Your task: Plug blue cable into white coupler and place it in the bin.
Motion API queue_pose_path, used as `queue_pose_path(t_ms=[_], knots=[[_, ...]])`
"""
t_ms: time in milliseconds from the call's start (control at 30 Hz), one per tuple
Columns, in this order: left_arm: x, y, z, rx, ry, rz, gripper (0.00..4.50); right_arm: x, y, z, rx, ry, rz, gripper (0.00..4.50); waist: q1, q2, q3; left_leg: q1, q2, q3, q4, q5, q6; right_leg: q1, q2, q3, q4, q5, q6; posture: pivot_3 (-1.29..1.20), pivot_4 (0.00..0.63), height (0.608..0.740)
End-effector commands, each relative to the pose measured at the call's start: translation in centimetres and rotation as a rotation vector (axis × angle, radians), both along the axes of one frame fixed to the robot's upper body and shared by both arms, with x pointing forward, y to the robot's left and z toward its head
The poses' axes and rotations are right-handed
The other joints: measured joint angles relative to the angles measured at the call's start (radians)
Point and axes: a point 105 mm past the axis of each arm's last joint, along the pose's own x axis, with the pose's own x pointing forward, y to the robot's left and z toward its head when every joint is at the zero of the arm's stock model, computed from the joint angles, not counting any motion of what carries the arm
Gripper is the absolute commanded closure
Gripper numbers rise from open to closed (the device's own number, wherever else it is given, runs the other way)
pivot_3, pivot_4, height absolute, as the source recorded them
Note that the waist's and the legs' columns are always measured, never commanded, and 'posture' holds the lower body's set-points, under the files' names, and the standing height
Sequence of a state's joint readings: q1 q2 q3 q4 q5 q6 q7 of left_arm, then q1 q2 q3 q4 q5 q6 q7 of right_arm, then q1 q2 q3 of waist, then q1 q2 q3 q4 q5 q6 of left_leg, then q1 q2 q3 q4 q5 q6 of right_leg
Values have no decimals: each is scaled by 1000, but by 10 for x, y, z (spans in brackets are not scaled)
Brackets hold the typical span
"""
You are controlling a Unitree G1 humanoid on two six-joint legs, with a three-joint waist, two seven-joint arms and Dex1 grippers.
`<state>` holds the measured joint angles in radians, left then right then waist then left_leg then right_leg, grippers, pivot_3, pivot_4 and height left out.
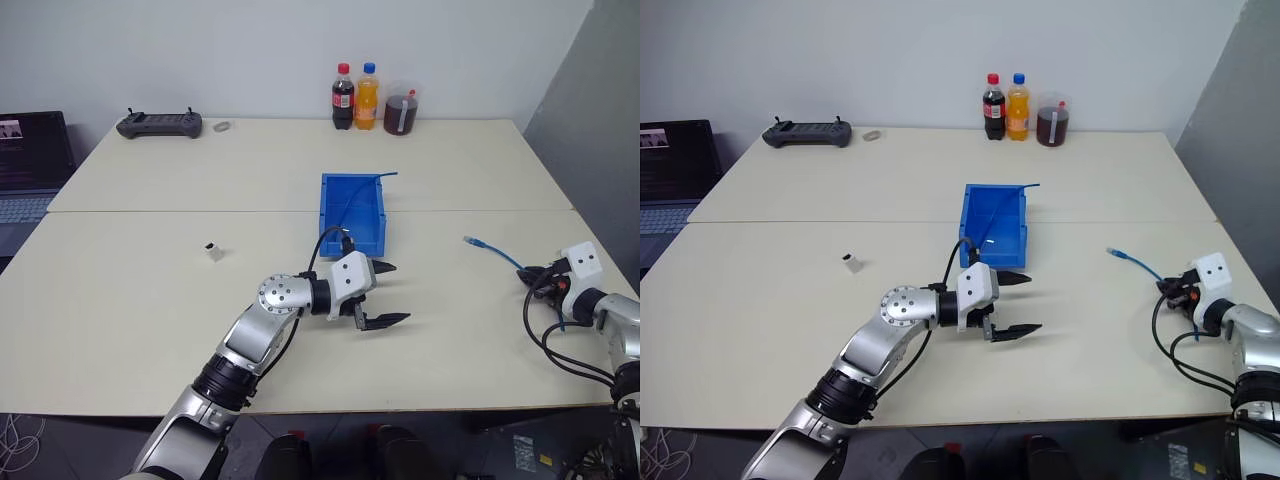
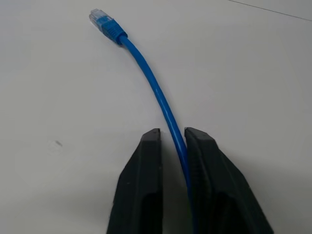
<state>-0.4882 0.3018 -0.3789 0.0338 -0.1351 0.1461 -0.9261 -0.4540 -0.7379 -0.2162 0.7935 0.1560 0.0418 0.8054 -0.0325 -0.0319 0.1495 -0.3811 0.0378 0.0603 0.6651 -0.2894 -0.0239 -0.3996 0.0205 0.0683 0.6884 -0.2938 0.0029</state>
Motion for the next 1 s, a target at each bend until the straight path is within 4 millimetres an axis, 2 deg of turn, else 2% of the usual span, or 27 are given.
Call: queue_pose_path(t_ms=[33, 167, 233, 300, 400, 467, 567, 633, 733, 767, 800, 833, 900, 1000], knots=[[-3, -6, 18, -43, -54, -21, 0, -4, 1, -11, -11, 40, 18, 4453, 0, 0, 0, 1, 0, 0, 0, 0, 0, 1, 0, 0, 0, 0, 0, 0, 150, 740], [-4, -3, 16, -30, -47, -24, 0, -10, -3, -10, -109, 47, 66, 4453, 0, 0, 0, 1, 0, 0, 0, 0, 0, 1, 0, 0, 0, 0, 0, 0, 150, 740], [-5, 0, 17, -36, -46, -16, 0, -15, 4, -1, -137, 37, 161, 4453, 1, 1, 0, 1, 0, 0, 0, 0, 0, 1, 0, -1, 0, 0, 0, 0, 150, 740], [-8, 7, 22, -54, -41, 0, 0, -19, 21, 18, -145, 15, 290, 4453, 3, 1, 0, 0, 0, -1, 0, 0, 0, 1, 0, -1, -1, 0, 0, 0, 150, 740], [-20, 31, 23, -63, 17, 48, 0, -22, 58, 43, -137, -18, 448, 4453, -8, 3, 0, 0, 1, -1, 0, 0, 0, 0, 0, -1, -1, 0, 0, 0, 150, 740], [-32, 52, 21, -59, 61, 110, 0, -27, 92, 50, -132, -14, 574, 4453, -22, 5, 2, 0, 1, -1, 0, 0, 0, 0, 0, 0, 1, 0, 0, 0, 150, 740], [-50, 84, 17, -49, 105, 234, 0, -33, 150, 52, -105, -20, 750, 4453, -26, 5, 2, 1, 3, -4, -1, 0, 0, -1, 2, -3, 2, 0, 0, 0, 150, 740], [-59, 101, 13, -48, 122, 332, 0, -33, 179, 53, -67, -22, 820, 4453, -23, 4, 2, 1, 5, -4, -1, 0, 0, 0, 3, -4, 2, -1, 2, 0, 150, 740], [-81, 125, -1, -55, 172, 513, 0, -32, 227, 46, -43, -30, 943, 4453, -21, 4, 3, 1, 4, -6, 0, 0, 0, 0, 2, -4, 1, -2, 3, 0, 150, 740], [-93, 132, -8, -73, 201, 598, 0, -29, 250, 42, -28, -38, 991, 4453, -22, 4, 3, 1, 4, -5, 0, 0, 0, 0, 1, -4, 1, -2, 3, 0, 150, 740], [-101, 137, -12, -84, 218, 654, 0, -29, 265, 40, -20, -42, 1021, 4453, -25, 3, 3, 0, 4, -5, 0, 0, 0, 0, 1, -4, 1, -1, 1, 0, 150, 740], [-108, 142, -17, -98, 232, 729, 0, -24, 278, 36, -25, -36, 1025, 4453, -24, 2, 4, 0, 4, -4, 0, 0, 0, 0, 0, -4, -1, 0, 0, 0, 150, 740], [-116, 146, -24, -117, 251, 815, 0, -19, 290, 30, -28, -27, 1025, 4453, -12, 1, 4, -1, 3, -5, 0, 0, 0, -1, 0, -5, 0, 0, 0, 0, 150, 740], [-129, 143, -33, -133, 267, 890, 0, -15, 306, 17, -52, -12, 1062, 4453, 8, 0, 4, -1, 0, -7, 0, -1, 1, -1, -3, -7, -1, 0, 0, 0, 150, 740]])
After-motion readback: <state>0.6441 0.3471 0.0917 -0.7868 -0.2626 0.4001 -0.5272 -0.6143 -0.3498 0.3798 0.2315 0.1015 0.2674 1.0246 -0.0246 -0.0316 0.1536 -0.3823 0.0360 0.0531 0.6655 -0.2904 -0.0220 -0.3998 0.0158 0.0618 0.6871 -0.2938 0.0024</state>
